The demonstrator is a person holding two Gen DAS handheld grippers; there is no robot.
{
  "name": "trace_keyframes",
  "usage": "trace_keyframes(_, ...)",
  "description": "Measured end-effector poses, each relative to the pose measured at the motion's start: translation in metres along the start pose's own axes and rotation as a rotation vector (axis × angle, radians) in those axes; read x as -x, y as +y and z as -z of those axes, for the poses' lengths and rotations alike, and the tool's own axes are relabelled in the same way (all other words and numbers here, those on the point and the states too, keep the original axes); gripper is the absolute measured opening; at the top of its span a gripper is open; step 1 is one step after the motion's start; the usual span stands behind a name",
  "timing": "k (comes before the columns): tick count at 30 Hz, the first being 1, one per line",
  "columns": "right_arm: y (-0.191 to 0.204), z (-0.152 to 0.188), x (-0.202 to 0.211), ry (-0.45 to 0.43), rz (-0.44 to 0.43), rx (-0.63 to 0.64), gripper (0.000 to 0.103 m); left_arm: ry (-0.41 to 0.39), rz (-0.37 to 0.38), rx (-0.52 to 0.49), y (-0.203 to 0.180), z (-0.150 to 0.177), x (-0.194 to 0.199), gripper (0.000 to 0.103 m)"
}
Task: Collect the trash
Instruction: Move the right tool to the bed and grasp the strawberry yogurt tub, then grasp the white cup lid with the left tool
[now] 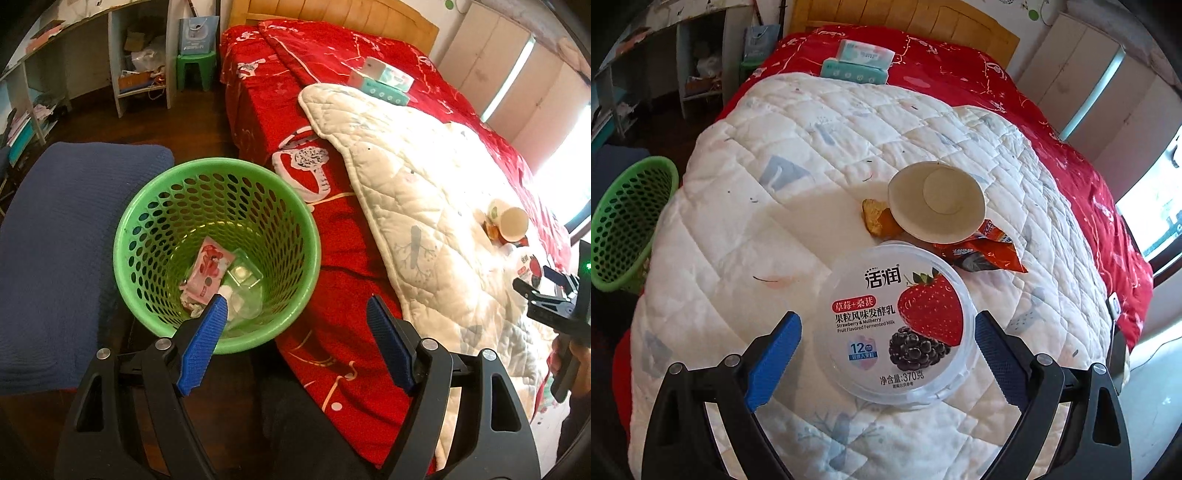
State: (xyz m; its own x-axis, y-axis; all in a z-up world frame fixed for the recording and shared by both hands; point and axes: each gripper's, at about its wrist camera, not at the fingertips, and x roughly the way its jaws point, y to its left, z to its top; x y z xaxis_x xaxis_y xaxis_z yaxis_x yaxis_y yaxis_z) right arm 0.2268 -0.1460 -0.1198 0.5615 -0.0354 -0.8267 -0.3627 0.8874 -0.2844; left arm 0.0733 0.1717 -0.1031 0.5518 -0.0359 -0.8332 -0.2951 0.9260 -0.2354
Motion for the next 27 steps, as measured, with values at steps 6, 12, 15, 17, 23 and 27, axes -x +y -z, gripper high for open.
trace_keyframes(6,0.005,0.000,-0.011,0.009,0.068,0.038,0.091,0.010,0.003,-0.001,-0.003,0.001,-0.004,0.077)
trace_keyframes(12,0.001,0.001,-0.013,0.009,0.058,0.019,0.091,0.016,0.014,-0.009,-0.010,0.001,-0.006,0.077)
trace_keyframes(15,-0.005,0.002,-0.007,-0.006,0.029,-0.017,0.091,0.019,0.026,-0.025,-0.019,0.001,-0.007,0.077)
trace_keyframes(17,-0.011,0.003,0.000,-0.019,0.007,-0.048,0.091,0.018,0.035,-0.040,-0.025,0.000,-0.007,0.077)
trace_keyframes(23,-0.041,0.014,0.024,-0.033,-0.083,-0.187,0.091,0.021,0.087,-0.094,-0.056,-0.001,-0.009,0.077)
trace_keyframes(27,-0.067,0.027,0.038,-0.037,-0.137,-0.292,0.091,0.029,0.125,-0.151,-0.085,0.000,-0.013,0.077)
